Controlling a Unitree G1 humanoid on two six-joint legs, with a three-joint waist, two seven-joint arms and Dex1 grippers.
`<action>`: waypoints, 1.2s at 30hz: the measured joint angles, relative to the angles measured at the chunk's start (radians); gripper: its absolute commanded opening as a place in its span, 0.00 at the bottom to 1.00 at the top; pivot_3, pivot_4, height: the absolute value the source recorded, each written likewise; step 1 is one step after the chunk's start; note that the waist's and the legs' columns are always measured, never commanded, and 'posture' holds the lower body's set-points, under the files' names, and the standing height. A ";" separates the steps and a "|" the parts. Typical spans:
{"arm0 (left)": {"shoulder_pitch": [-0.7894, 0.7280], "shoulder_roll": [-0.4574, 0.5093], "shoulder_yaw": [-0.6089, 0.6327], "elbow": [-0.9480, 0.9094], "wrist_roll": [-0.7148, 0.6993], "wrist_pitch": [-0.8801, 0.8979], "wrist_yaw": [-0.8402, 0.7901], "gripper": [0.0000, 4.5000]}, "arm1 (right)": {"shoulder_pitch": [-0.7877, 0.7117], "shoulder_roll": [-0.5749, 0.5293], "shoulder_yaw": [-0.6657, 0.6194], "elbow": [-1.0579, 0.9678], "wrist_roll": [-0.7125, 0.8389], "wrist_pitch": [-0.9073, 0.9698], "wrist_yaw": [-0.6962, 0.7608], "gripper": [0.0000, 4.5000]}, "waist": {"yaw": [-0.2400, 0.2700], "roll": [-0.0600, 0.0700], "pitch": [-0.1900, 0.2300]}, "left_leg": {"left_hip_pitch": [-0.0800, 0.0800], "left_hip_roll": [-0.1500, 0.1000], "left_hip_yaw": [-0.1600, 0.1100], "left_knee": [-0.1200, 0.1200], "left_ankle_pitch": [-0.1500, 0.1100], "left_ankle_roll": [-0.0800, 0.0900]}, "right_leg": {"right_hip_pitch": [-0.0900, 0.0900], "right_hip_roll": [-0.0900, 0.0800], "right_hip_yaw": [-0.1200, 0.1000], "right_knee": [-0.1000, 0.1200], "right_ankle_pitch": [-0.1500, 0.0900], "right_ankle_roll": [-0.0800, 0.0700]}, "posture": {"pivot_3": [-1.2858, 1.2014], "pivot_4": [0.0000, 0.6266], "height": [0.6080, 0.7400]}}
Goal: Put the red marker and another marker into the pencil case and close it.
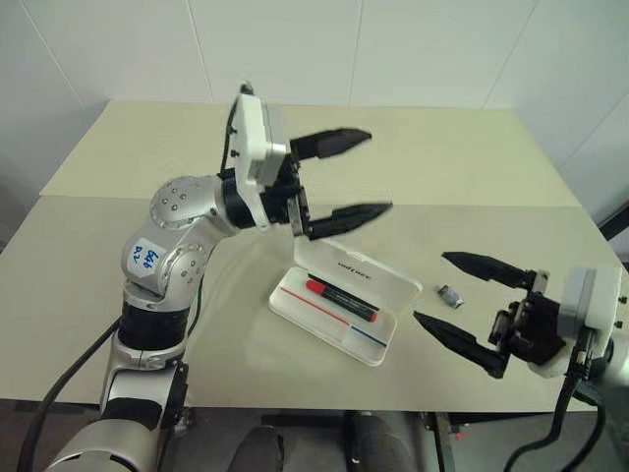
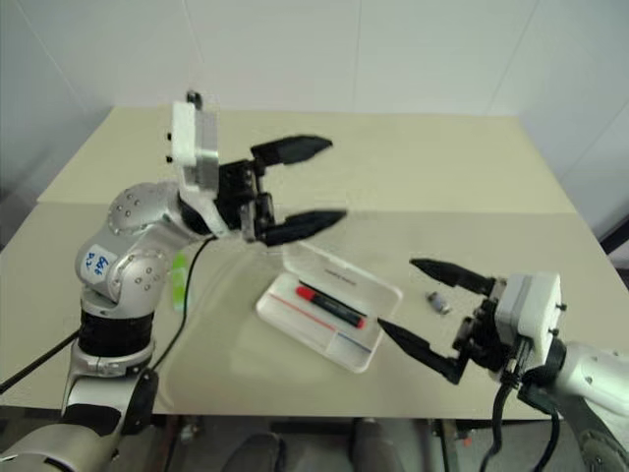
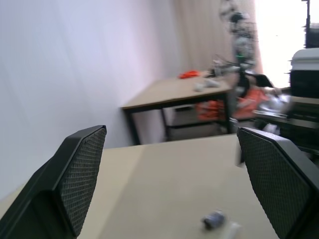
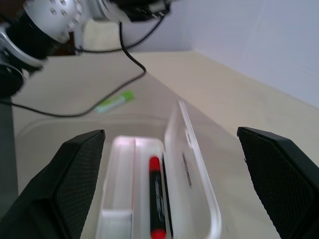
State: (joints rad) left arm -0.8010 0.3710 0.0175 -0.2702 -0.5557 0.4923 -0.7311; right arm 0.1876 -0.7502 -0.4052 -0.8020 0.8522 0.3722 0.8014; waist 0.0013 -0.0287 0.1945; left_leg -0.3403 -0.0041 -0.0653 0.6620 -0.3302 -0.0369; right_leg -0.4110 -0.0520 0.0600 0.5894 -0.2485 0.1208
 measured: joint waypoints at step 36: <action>0.454 -0.347 0.204 -0.398 0.659 0.550 1.079 1.00 | -0.143 -0.021 0.181 0.344 -0.086 -0.013 0.344 1.00 | 0.004 -0.001 0.001 | -0.002 -0.001 0.000 0.000 -0.002 -0.001 | -0.001 -0.002 -0.001 -0.001 0.000 0.002 | 0.52 0.24 1.00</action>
State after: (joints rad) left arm -0.3466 0.0245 0.2218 -0.6679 0.1033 1.0418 0.3478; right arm 0.0441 -0.7716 -0.2238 -0.4583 0.7657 0.3590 1.1458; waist 0.0052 -0.0300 0.1952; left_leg -0.3424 -0.0050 -0.0654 0.6622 -0.3317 -0.0382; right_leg -0.4122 -0.0537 0.0586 0.5882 -0.2482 0.1226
